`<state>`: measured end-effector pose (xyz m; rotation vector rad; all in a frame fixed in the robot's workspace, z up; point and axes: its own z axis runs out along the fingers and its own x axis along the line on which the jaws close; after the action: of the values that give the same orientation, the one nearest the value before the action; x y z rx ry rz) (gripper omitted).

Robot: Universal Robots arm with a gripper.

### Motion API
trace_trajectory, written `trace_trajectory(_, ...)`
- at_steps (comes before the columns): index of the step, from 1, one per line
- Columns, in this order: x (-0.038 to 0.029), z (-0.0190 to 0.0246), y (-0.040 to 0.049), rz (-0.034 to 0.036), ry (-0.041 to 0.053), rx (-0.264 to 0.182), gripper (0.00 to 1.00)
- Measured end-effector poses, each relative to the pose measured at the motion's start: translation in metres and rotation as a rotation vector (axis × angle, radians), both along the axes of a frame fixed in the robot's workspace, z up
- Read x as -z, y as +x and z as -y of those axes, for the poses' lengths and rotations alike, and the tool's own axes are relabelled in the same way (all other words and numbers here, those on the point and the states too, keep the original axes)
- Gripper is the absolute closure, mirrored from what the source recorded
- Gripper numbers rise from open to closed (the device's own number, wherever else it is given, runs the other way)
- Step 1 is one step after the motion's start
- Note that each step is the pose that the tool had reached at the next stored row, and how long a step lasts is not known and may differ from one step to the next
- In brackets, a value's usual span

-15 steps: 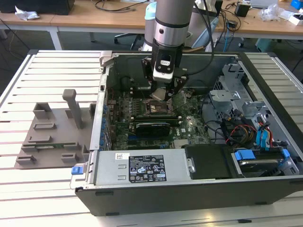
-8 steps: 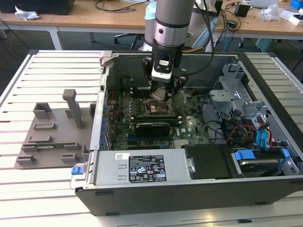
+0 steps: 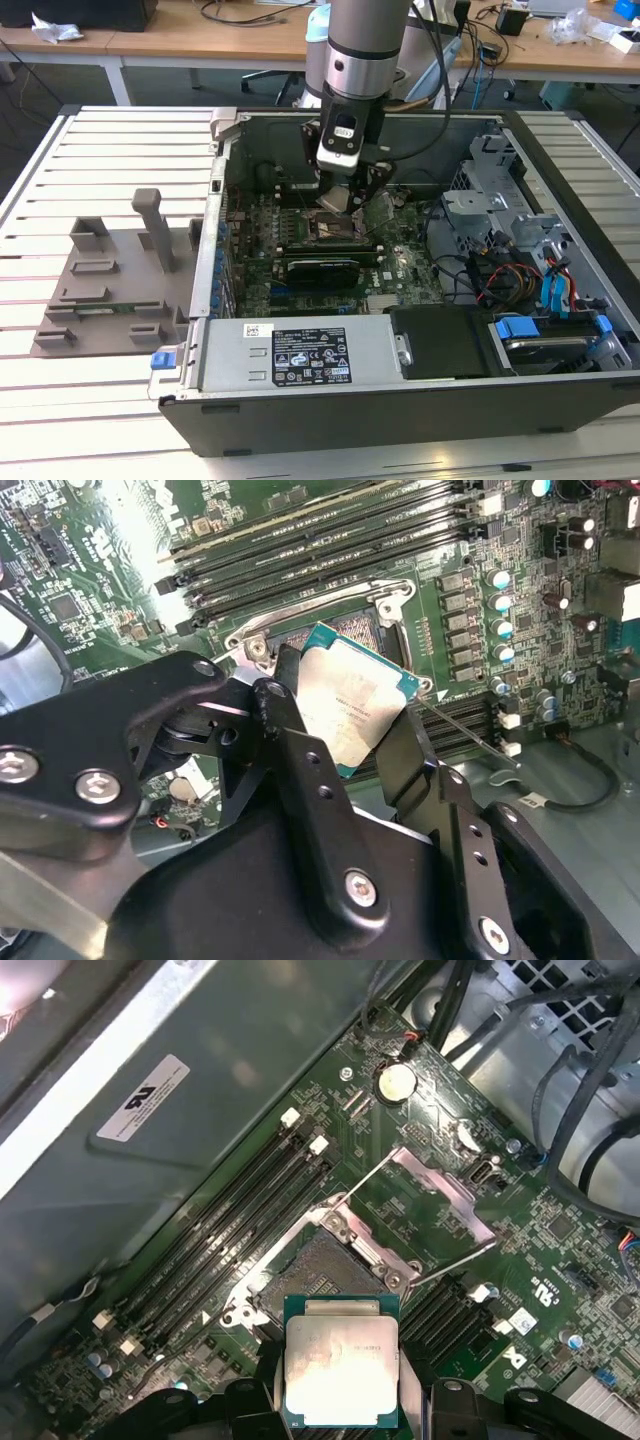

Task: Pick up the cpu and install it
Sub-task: 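Place the cpu into insertion slot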

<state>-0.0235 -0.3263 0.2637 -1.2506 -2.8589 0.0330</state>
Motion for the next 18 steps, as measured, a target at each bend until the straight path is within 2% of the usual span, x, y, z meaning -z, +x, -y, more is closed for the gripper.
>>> trace_trajectory(9,0.0002,0.0,0.0,-0.0001,0.0,0.056,0.45)
trace_trajectory(14,0.0006,0.0,0.0,0.0,-0.0014,0.148,0.45)
trace_trajectory(18,0.0008,0.0,0.0,0.0006,-0.0087,0.196,0.45)
